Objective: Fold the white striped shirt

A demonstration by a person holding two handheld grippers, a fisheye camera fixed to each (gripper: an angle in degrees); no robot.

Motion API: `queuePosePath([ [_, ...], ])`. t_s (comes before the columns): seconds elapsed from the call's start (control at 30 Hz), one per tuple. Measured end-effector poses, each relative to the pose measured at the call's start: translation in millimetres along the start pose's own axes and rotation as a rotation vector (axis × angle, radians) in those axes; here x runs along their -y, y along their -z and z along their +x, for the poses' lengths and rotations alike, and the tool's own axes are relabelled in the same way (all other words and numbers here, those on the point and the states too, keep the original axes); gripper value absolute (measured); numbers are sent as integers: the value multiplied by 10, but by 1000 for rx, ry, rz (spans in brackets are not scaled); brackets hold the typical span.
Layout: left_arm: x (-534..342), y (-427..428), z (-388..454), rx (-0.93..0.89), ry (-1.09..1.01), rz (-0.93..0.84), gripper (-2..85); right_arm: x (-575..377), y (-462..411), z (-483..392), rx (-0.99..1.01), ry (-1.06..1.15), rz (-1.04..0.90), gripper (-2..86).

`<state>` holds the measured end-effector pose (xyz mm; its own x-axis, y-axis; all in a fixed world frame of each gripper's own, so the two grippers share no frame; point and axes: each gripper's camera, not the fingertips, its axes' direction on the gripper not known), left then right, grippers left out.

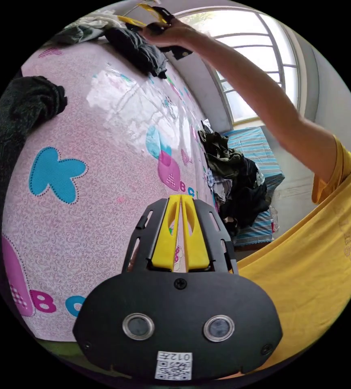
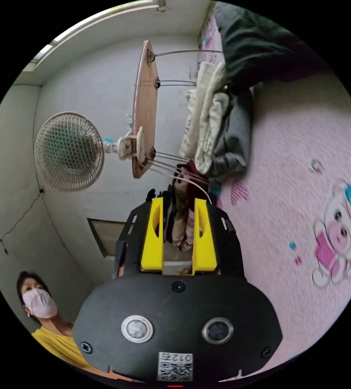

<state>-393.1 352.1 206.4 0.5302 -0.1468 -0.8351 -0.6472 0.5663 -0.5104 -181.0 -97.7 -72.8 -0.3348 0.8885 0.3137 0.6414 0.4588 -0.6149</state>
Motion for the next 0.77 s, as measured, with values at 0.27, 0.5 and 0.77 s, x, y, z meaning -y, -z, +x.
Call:
queuePosePath([
  [0.27,88,-519,537,-28,-123,-108,6,-1962,1042,-421,-463,126,-31,34],
  [0.5,73,-1286,1531,15,-328,-250,5,-3517,1895,-881,-712,126,141,13],
  [0.77,-279,-2377,2947,115,-502,-271,4,-5266,2898,-1519,-1070,274,315,7],
])
